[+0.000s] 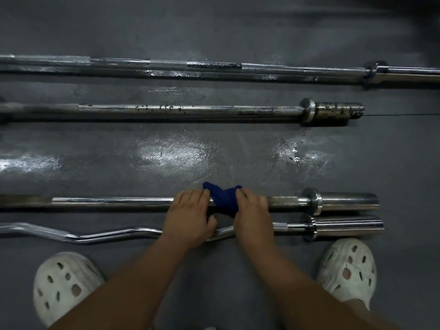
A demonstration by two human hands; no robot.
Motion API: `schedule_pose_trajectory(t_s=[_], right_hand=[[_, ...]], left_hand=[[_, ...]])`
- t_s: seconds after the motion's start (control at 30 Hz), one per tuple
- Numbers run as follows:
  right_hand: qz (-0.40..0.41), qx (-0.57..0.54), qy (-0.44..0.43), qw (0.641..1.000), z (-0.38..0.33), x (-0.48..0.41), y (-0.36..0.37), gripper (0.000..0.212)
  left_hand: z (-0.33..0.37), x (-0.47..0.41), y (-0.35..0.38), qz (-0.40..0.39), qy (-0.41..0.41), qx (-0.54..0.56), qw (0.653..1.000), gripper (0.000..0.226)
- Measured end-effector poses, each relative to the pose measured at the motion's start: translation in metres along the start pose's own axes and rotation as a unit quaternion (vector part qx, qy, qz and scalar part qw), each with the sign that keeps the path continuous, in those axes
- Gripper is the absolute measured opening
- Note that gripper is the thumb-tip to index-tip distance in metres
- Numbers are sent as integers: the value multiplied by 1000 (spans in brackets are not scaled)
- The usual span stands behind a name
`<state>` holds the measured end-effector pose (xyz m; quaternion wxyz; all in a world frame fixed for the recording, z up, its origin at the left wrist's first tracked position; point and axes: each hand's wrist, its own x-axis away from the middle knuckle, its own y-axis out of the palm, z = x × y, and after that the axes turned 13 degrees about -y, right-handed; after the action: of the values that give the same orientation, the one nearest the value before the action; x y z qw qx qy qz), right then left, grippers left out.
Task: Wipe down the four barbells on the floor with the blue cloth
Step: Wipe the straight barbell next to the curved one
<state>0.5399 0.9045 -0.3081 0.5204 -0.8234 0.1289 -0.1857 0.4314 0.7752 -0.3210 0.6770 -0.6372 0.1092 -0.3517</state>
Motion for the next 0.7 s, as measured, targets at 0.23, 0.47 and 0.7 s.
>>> schedule_pose_trajectory(t_s=[0.23,0.47,0.7], right_hand=[[-68,-2,-77,995,-35,-1,8,55],[-3,22,48,999,-2,5,2,56],[-57,14,-29,998,-33,0,12,59]], left_hand=[[-8,4,-3,-18,2,-20,1000,80],[-13,-4,-1,-34,16,-30,999,78],[-13,-10,4,-13,32,-32,999,80]])
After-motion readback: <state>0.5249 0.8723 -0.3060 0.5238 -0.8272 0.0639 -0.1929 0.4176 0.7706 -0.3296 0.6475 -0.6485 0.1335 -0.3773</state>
